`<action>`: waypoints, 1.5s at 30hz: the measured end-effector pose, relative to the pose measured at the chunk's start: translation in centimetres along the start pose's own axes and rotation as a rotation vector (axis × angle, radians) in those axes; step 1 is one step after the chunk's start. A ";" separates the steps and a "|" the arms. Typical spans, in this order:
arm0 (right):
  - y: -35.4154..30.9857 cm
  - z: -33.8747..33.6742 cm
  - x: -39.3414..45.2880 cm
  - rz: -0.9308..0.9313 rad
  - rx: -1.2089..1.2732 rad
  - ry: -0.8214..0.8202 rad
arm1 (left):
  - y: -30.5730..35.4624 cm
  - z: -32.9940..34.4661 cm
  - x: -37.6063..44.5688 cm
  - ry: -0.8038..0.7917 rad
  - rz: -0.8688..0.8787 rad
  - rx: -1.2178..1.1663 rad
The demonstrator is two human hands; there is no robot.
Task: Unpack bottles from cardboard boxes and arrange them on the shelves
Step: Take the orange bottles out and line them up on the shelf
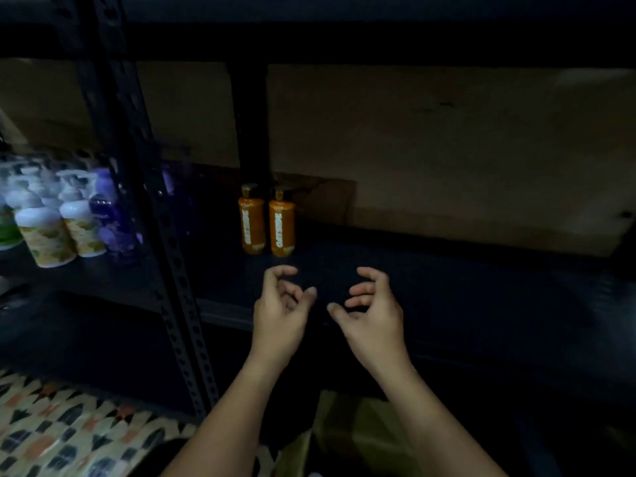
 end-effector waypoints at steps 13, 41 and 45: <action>26.1 -0.3 -17.8 0.473 -0.337 -0.259 | -24.8 4.9 -23.3 -0.290 -0.508 0.408; 38.4 11.0 -23.8 1.033 -0.108 -0.179 | -35.5 5.2 -26.6 -0.353 -0.620 0.613; 35.8 9.4 -22.6 0.847 -0.162 -0.158 | -31.7 5.1 -25.4 -0.277 -0.474 0.468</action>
Point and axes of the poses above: each hand's wrist, its own x-axis towards the middle knuckle, its own z-axis out of the palm, y = z × x, the point moved 9 cm from there along x, towards the middle knuckle, and after that the axes turned 11 degrees about -x, right-handed, at the moved point
